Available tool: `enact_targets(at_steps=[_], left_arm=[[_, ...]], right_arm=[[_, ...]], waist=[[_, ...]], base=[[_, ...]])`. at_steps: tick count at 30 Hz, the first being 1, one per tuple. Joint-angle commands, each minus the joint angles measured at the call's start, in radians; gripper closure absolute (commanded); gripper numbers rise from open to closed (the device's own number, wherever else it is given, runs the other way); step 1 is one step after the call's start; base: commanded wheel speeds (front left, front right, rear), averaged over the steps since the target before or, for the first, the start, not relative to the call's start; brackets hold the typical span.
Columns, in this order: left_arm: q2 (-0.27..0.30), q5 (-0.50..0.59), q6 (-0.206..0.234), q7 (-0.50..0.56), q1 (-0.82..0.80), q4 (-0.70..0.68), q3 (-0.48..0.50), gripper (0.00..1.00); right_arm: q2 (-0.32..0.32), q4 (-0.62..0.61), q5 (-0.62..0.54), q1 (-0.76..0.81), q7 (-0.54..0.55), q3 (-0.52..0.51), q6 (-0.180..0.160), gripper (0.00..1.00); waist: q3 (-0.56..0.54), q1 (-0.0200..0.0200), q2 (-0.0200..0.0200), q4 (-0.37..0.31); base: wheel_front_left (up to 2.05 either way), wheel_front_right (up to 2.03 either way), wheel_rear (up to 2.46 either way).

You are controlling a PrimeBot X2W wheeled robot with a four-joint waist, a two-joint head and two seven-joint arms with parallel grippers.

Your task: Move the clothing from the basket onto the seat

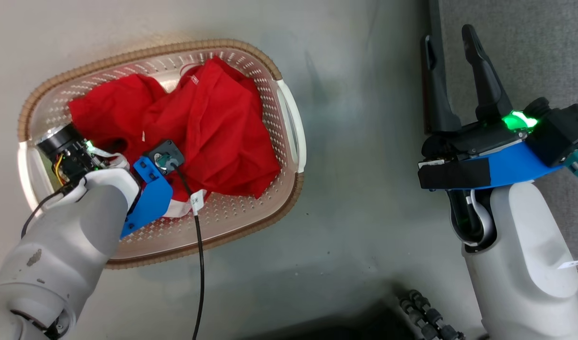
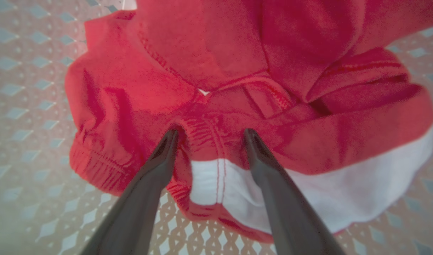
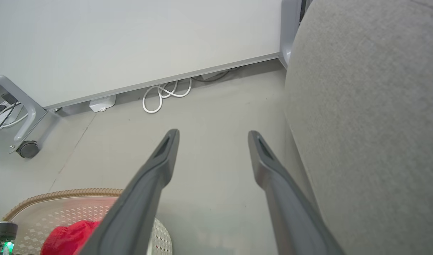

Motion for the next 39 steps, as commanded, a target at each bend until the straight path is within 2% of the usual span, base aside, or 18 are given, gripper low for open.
enact_targets(at_steps=[1,15,25,26,27,28,39], left_arm=[[0.002,-0.001,0.002,0.026,-0.030,0.002,-0.016,0.00],[-0.006,-0.014,0.002,0.133,-0.093,0.004,-0.113,0.00],[-0.013,-0.023,0.002,0.132,-0.087,0.006,-0.125,0.00],[-0.014,-0.019,0.002,0.131,-0.086,0.005,-0.126,0.31],[-0.015,-0.014,0.002,0.127,-0.086,0.006,-0.128,0.71],[-0.017,-0.011,0.002,0.127,-0.085,0.006,-0.129,1.00],[-0.027,-0.026,0.000,0.097,-0.059,0.006,-0.131,1.00]], right_arm=[[-0.004,-0.010,0.006,-0.023,-0.003,-0.001,0.000,0.00],[-0.004,-0.057,-0.005,-0.018,-0.003,-0.030,0.000,0.00],[-0.004,-0.074,-0.005,-0.026,-0.003,-0.037,0.000,0.00],[-0.004,-0.075,-0.006,-0.025,-0.003,-0.038,0.000,0.00],[-0.004,-0.075,-0.007,-0.026,-0.003,-0.040,0.000,0.00],[-0.004,-0.074,-0.009,-0.026,-0.003,-0.040,0.000,0.00],[-0.004,-0.057,-0.011,-0.028,-0.003,-0.047,0.000,0.00]], waist=[[0.031,-0.0001,0.0000,-0.006],[0.128,-0.0001,0.0000,-0.016],[0.151,-0.0001,0.0000,-0.023],[0.152,-0.0001,0.0000,-0.022],[0.153,-0.0001,0.0000,-0.021],[0.153,-0.0001,0.0000,-0.021],[0.117,-0.0001,0.0000,-0.008]], base=[[0.00,0.00,0.00],[0.00,0.00,0.00],[0.00,0.00,0.00],[0.00,0.00,0.00],[0.00,0.00,0.00],[0.00,0.00,0.00],[0.00,0.00,0.00]])
